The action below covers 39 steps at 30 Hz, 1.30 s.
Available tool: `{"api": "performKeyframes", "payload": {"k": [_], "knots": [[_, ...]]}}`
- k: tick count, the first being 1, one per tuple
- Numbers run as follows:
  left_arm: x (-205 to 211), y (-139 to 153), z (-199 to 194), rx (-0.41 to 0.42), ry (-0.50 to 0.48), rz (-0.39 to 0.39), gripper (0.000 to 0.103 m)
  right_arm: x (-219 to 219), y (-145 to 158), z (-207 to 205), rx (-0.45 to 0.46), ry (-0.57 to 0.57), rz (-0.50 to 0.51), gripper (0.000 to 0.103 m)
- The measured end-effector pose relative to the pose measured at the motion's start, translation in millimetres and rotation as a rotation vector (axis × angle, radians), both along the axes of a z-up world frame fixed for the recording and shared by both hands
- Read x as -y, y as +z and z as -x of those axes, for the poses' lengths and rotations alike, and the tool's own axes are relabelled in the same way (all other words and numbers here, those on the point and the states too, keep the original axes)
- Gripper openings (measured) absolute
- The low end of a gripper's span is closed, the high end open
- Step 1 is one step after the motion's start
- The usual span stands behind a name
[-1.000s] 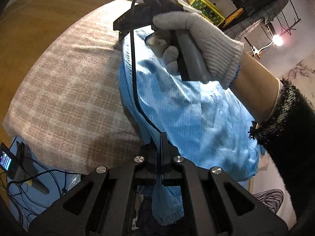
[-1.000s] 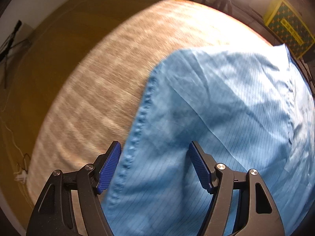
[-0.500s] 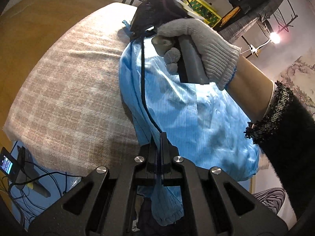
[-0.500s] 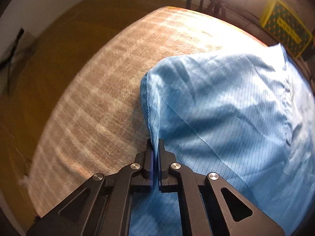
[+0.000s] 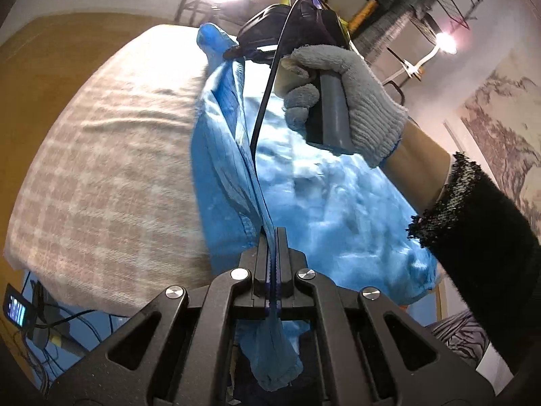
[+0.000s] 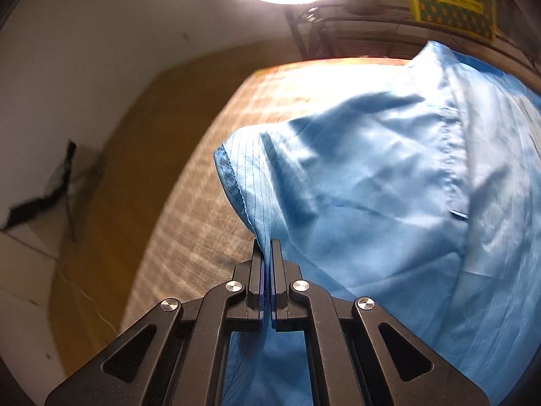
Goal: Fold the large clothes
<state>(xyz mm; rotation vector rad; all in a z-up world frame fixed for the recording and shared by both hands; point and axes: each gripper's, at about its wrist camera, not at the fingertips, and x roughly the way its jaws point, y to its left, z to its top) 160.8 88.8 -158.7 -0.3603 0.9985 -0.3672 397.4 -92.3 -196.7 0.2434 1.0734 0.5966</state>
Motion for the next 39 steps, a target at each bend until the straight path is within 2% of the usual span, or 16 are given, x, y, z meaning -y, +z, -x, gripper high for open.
{"api": "performKeyframes", "payload": {"k": [6,10,14,18,19,21,23,24,25,27,30,34,36,39], "knots": [[51,2,-3,0.004,-0.107,-0.041,0.000,70,13,6,0.014,-0.078,-0.154,0.001],[79,2,-3,0.007,-0.171,-0.062,0.000,110,4,13,-0.001,-0.148,-0.197,0.001],[110,-5,-1,-0.005,-0.241,-0.097,0.000,152,-17,23,-0.037,-0.228,-0.232,0.001],[138,-17,-1,-0.045,-0.312,-0.127,0.000,177,-38,23,-0.093,-0.240,-0.175,0.006],[143,-18,2,-0.040,-0.328,-0.133,0.000,180,-41,23,-0.108,-0.238,-0.130,0.009],[147,-16,7,-0.032,-0.354,-0.145,0.001,188,-34,26,-0.082,-0.219,-0.069,0.013],[140,-11,12,-0.019,-0.362,-0.122,0.013,189,-21,30,-0.033,-0.192,-0.013,0.022],[133,-7,17,-0.005,-0.364,-0.105,0.015,189,-12,32,-0.001,-0.175,0.010,0.034],[125,-3,23,0.016,-0.361,-0.102,0.020,191,-5,33,0.020,-0.164,0.012,0.040],[109,3,32,0.051,-0.340,-0.097,0.021,193,7,33,0.046,-0.140,0.014,0.040],[86,0,36,0.061,-0.282,-0.086,0.021,199,12,23,0.073,-0.137,0.021,0.040],[70,-21,25,-0.017,-0.223,-0.098,0.021,195,4,3,0.084,-0.151,0.105,0.040],[75,-29,21,-0.028,-0.213,-0.133,0.021,195,0,-7,0.094,-0.168,0.125,0.041],[77,-38,18,-0.049,-0.217,-0.143,0.021,190,-10,-31,0.096,-0.209,0.121,0.050]]}}
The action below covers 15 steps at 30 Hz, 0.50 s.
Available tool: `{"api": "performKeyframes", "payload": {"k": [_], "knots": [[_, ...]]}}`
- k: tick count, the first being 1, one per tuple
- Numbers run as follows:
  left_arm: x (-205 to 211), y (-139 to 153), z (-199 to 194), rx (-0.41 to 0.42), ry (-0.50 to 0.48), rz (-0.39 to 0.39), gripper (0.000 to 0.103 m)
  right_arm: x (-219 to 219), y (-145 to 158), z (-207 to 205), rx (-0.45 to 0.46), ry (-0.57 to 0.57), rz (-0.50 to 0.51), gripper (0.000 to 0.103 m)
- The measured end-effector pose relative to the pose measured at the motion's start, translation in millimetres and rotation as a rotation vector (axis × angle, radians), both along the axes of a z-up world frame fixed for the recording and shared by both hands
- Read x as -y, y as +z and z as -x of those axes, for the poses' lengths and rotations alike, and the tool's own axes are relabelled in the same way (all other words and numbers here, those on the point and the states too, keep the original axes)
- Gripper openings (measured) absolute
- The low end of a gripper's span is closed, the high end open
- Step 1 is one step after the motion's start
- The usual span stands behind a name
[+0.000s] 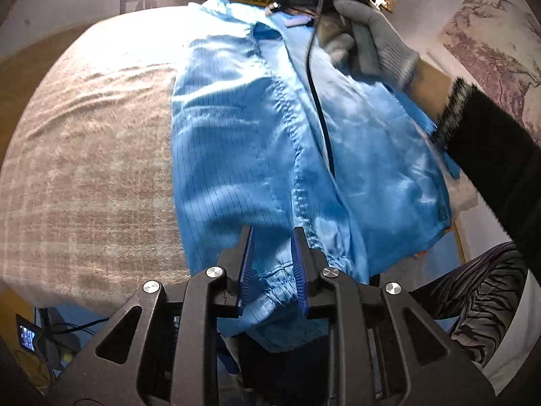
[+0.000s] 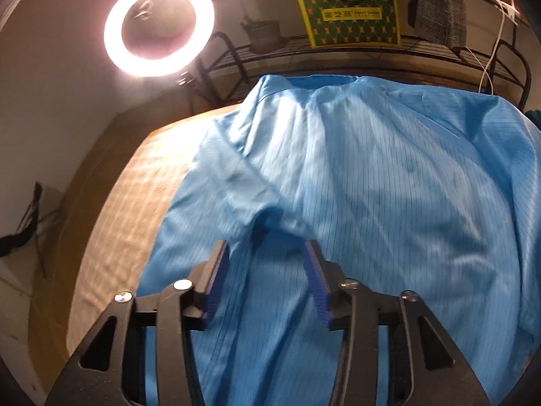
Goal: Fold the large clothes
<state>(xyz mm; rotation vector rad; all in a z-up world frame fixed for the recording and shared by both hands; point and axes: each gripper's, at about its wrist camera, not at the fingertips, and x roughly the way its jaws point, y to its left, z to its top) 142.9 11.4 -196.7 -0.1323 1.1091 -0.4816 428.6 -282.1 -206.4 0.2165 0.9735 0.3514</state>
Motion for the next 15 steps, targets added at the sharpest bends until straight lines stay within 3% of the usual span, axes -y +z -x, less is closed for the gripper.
{"api": "performKeyframes", "payload": {"k": [6,8,9,12,15], "knots": [[9,-21,-2,-0.070,-0.029,-0.011,0.021,-17,-26,-21,-0.058,0.049,0.064,0.048],[11,-22,-1,-0.073,-0.038,-0.009,0.021,-17,-31,-21,-0.071,0.067,0.049,0.012],[12,-24,-1,-0.081,-0.043,-0.001,0.021,-17,-32,-21,-0.079,0.064,0.056,0.003],[22,-30,0,-0.117,-0.073,0.046,0.021,-15,-22,-17,-0.042,0.067,0.109,0.001],[37,-35,4,-0.130,-0.106,0.040,0.020,0,-6,-16,0.007,0.040,0.143,0.001]]}}
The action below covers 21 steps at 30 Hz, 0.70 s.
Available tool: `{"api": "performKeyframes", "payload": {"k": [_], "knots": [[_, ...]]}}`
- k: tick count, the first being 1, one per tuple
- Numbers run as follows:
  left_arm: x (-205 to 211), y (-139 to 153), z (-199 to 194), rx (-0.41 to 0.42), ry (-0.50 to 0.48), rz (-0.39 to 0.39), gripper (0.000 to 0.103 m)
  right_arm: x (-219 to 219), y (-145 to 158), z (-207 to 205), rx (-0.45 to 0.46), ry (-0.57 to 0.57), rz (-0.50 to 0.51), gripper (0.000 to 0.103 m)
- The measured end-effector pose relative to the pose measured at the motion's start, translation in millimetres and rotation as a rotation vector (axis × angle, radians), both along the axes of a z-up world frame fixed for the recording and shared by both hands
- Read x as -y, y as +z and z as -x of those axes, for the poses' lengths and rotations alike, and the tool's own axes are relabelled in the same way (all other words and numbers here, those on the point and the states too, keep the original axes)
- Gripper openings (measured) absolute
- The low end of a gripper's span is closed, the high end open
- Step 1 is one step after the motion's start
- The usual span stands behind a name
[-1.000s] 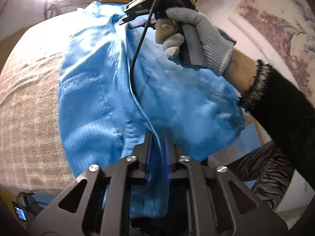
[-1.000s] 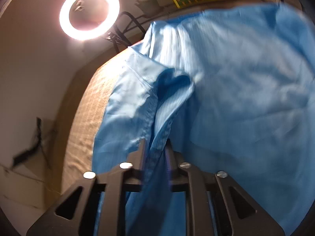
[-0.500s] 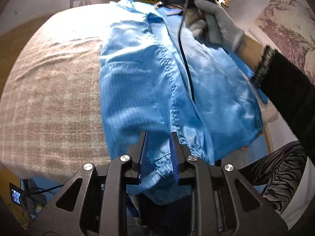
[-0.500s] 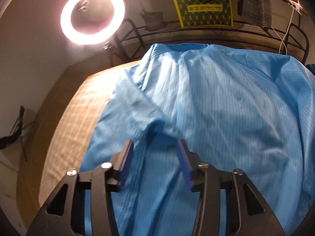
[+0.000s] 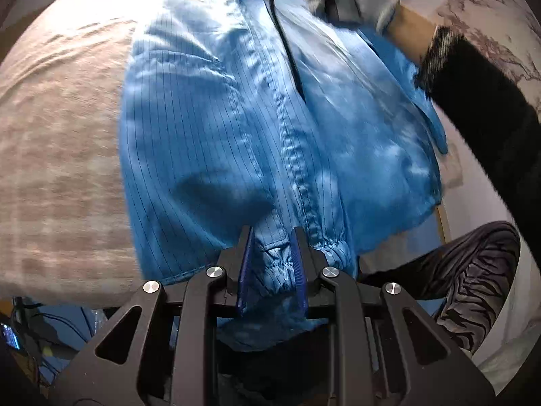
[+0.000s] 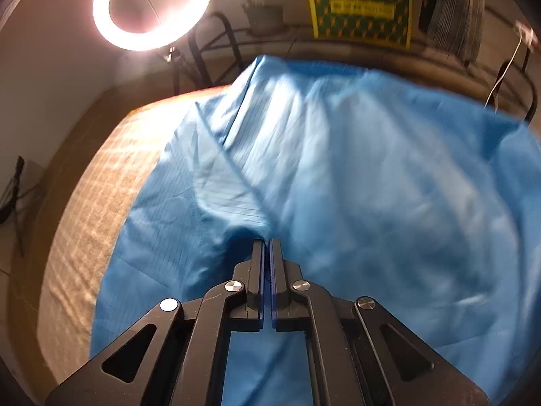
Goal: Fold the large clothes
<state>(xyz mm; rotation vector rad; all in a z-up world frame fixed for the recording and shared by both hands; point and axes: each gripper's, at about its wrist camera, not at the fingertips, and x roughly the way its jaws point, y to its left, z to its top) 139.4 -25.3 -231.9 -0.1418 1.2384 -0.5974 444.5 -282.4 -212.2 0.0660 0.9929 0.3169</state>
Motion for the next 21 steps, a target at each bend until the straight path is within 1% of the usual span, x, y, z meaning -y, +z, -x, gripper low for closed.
{"api": "performKeyframes", "payload": {"k": [3,5,7,10,13,15,18,21], "knots": [[8,2,2,0.032,-0.030,-0.038,0.020,14,-2,-5,0.001,-0.034,0.010,0.001],[7,3,1,0.029,-0.025,-0.039,0.020,11,-14,-4,-0.027,-0.007,0.030,0.001],[3,8,2,0.038,-0.015,-0.036,0.020,9,-19,-1,-0.033,-0.007,0.039,0.002],[-4,21,8,0.091,-0.007,-0.033,0.020,16,-10,7,-0.029,-0.024,-0.012,0.008],[-9,35,13,0.152,0.000,-0.022,0.020,27,18,27,0.020,-0.002,-0.048,0.008],[-11,39,13,0.166,0.012,-0.010,0.020,39,39,44,0.058,0.007,-0.061,0.008],[-9,44,13,0.180,0.021,0.000,0.020,63,73,81,0.104,0.014,-0.118,0.012],[-4,54,15,0.231,0.012,-0.016,0.020,79,96,118,0.136,0.031,-0.159,0.012]]}}
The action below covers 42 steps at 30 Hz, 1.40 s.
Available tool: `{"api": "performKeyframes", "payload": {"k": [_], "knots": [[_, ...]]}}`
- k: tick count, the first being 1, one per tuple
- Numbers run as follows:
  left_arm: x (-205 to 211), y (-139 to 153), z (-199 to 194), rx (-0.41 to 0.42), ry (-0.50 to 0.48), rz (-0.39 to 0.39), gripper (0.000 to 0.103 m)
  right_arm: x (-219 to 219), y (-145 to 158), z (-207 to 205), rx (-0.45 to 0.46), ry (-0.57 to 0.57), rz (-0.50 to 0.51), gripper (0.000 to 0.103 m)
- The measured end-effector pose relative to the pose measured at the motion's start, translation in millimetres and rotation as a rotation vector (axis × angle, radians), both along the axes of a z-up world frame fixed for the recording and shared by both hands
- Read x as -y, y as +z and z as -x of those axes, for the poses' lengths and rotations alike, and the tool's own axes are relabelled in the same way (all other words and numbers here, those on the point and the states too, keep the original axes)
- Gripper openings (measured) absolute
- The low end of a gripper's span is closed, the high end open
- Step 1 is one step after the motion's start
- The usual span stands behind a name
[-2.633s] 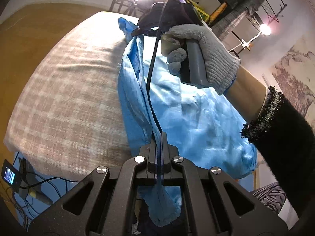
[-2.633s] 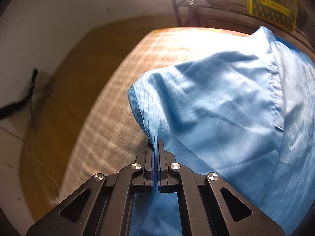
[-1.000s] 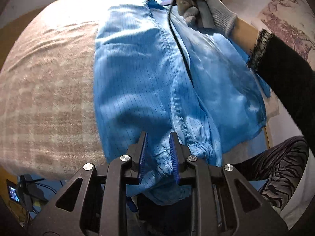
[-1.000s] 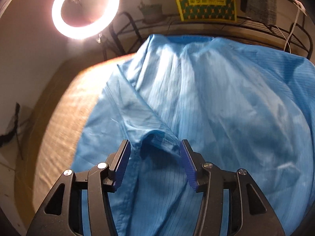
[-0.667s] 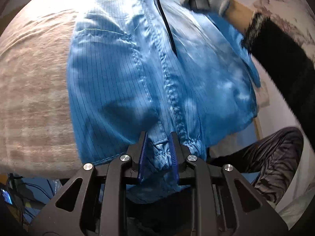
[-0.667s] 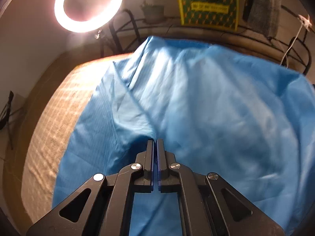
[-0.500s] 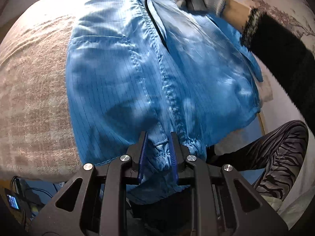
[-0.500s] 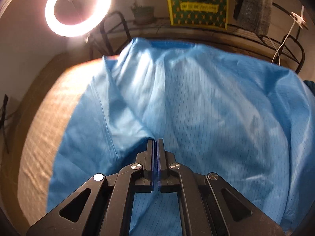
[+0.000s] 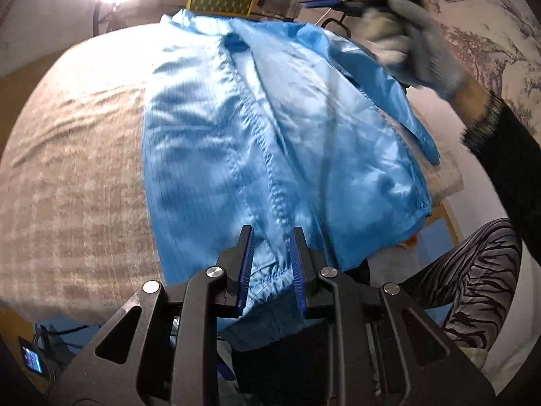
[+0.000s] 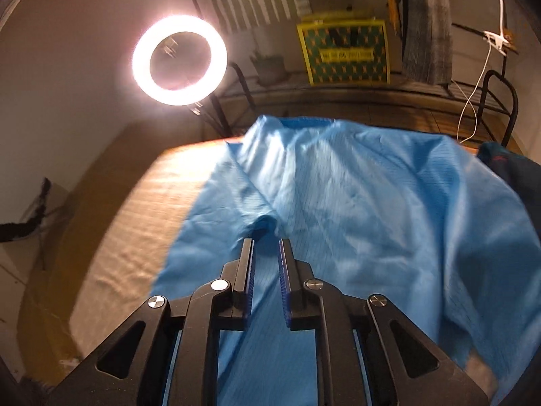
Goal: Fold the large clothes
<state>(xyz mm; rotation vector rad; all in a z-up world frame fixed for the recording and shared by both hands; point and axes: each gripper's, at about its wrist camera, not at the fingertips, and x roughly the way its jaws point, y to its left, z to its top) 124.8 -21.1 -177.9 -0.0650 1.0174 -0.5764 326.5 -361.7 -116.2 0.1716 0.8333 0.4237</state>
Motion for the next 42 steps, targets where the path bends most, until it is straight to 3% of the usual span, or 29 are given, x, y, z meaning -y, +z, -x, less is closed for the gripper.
{"api": "performKeyframes", "payload": {"k": [3,5,7,9,13,15,20,27,32,38,42], "knots": [[6,8,-2,0.029,0.002,0.009,0.020,19,21,47,0.047,0.019,-0.004,0.013],[9,13,-4,0.033,0.003,0.034,0.020,36,31,83,0.081,0.012,0.005,0.020],[14,18,-6,0.041,0.005,0.052,0.020,55,36,113,0.114,-0.027,0.013,0.037],[21,26,-9,0.055,0.002,0.071,0.020,76,37,137,0.136,-0.074,0.018,0.039],[35,39,-14,0.067,-0.008,0.101,0.044,124,25,168,0.124,-0.189,0.025,0.039],[42,44,-17,0.065,-0.019,0.120,0.044,153,15,181,0.102,-0.251,0.019,0.039],[64,50,-26,0.053,-0.050,0.130,0.044,215,-7,202,0.055,-0.397,-0.005,0.040],[89,50,-36,0.011,-0.088,0.124,0.044,283,-38,223,-0.002,-0.548,-0.033,0.060],[99,46,-51,-0.007,-0.090,0.102,0.044,323,-77,229,-0.108,-0.651,0.016,0.061],[100,33,-61,-0.037,-0.072,0.102,0.044,374,-120,227,-0.249,-0.777,-0.088,0.061],[106,28,-59,-0.033,-0.085,0.084,0.044,381,-139,212,-0.307,-0.807,-0.074,0.061]]}}
